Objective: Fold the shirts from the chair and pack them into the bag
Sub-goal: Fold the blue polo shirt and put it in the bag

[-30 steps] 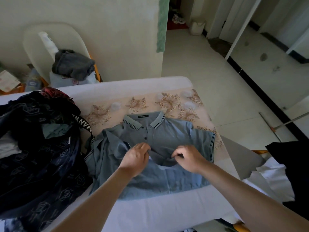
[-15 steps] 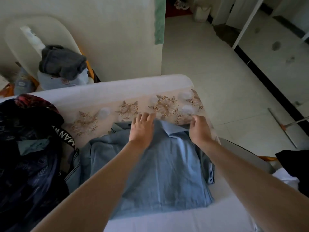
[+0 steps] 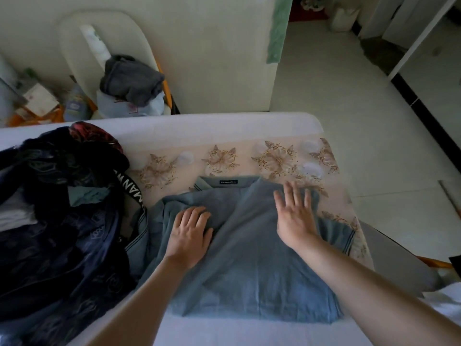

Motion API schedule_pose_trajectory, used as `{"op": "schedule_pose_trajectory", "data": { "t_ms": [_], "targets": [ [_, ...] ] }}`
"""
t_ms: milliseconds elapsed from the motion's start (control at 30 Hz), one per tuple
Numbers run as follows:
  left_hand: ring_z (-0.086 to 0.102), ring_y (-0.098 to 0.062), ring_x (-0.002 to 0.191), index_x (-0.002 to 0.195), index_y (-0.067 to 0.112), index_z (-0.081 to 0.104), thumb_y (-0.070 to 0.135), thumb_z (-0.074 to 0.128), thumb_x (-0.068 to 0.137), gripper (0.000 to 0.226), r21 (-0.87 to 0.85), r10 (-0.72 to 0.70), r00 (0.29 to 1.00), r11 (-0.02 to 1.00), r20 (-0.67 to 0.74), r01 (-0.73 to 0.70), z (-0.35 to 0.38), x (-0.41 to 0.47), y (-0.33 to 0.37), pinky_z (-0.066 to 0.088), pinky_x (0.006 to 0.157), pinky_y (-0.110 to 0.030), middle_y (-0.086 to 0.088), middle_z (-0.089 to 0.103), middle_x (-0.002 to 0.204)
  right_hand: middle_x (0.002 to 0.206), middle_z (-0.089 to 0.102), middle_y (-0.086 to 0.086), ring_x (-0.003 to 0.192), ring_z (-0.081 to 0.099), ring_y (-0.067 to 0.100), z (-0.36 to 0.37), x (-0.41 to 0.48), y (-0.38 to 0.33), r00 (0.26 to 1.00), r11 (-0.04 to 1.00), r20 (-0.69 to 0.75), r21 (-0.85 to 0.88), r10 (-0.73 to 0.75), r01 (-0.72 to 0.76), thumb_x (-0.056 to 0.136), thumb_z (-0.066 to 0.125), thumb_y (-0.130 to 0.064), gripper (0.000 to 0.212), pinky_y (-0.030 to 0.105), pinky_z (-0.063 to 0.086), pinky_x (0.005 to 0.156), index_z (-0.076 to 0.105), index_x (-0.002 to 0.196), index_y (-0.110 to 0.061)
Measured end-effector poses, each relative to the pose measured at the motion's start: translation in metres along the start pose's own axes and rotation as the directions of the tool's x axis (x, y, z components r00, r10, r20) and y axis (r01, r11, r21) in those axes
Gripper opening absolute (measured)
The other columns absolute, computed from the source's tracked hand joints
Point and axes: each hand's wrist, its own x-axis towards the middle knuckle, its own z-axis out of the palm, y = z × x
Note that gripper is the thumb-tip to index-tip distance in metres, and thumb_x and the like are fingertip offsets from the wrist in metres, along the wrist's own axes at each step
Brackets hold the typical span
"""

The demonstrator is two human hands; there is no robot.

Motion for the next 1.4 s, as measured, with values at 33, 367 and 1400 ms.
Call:
{"op": "schedule_pose_trajectory", "data": {
  "t_ms": [33,367,1400],
  "targets": [
    [0.053,-0.029,0.117,0.116,0.014,0.062,0.036,0.050,0.089,0.037,0.013,-0.007,1.000,1.000,-0.005,0.007,-0.004,-0.006,-0.005,0.035,0.106,-0.044,-0.005,0.056,0.125,0.161,0.020,0.024,0.149,0.015,0.043,-0.004,-0.006,-0.014,0.998,0.997,-0.023,0.056,-0.061,0.062,0.082,0.064,-0.019,0.071,0.063,0.020,0.117,0.042,0.148,-0.011],
    [0.021,-0.027,0.144,0.146,0.034,0.043,0.073,0.040,0.080,0.077,0.023,-0.150,0.930,0.988,0.336,0.152,-0.014,-0.055,-0.019,0.033,0.113,-0.048,-0.004,0.030,0.157,0.156,-0.040,-0.006,0.146,-0.033,0.017,0.017,-0.066,-0.070,0.952,0.974,0.237,0.160,-0.195,0.160,0.091,0.012,-0.079,0.078,0.071,-0.009,0.111,-0.023,0.150,-0.044],
    [0.063,-0.027,0.088,0.102,0.018,0.061,0.037,0.051,0.095,0.023,-0.218,-0.372,0.928,0.905,0.015,0.366,-0.060,-0.056,-0.064,0.048,0.059,-0.035,0.000,0.062,0.102,0.158,0.033,0.006,0.116,0.060,0.033,-0.057,0.045,-0.209,0.929,0.899,0.112,0.318,-0.352,0.302,0.102,0.045,-0.013,0.053,0.042,0.052,0.088,0.029,0.152,-0.023]
  ]
}}
